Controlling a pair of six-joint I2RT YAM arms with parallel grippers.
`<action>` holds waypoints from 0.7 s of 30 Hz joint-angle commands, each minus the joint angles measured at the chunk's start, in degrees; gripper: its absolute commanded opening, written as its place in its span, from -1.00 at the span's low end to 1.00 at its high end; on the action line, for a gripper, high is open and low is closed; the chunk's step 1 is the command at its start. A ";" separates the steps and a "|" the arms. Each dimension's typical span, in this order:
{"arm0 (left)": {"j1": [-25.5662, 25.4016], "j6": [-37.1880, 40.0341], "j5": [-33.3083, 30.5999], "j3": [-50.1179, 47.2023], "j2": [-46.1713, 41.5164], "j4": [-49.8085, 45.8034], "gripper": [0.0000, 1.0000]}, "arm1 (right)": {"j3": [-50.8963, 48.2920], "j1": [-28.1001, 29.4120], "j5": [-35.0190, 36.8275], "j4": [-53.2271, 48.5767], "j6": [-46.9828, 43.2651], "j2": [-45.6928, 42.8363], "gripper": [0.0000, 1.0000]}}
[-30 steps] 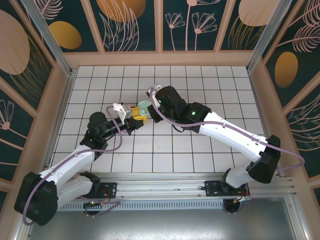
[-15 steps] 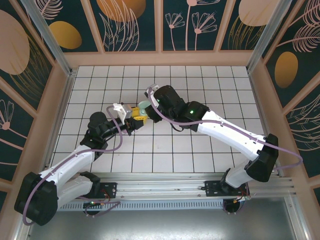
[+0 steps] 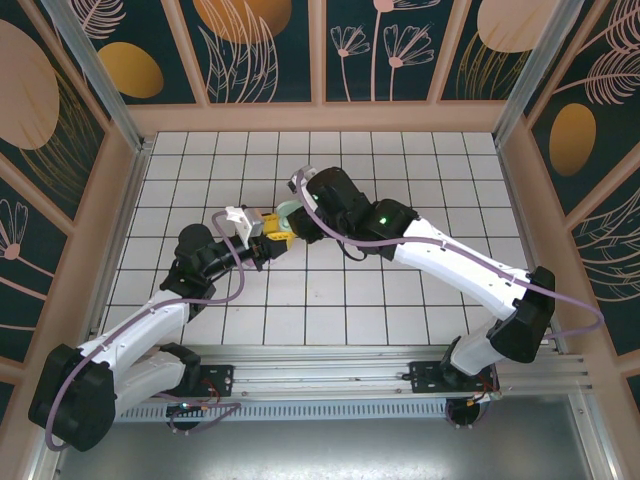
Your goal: Insert the wireless bluetooth earbuds into the charging case
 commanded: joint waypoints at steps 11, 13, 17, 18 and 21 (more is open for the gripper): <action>-0.17 -3.17 2.57 -0.59 -0.16 10.83 -1.00 | 3.14 -0.72 -4.46 -1.52 1.76 0.25 -0.41; -0.17 -3.52 2.91 -0.71 0.14 11.56 -1.00 | 3.23 -0.81 -4.40 -1.63 1.89 0.14 -0.41; -0.20 -3.97 3.32 -0.90 0.54 12.47 -1.00 | 3.23 -1.06 -6.95 -1.38 2.30 -0.15 -0.41; -0.21 -4.06 3.25 -0.98 0.54 12.53 -1.00 | 3.23 -1.17 -7.24 -1.23 2.37 -0.30 -0.40; -0.21 -4.17 3.30 -1.03 0.54 12.58 -1.00 | 3.23 -1.44 -8.23 -0.84 2.76 -0.58 -0.40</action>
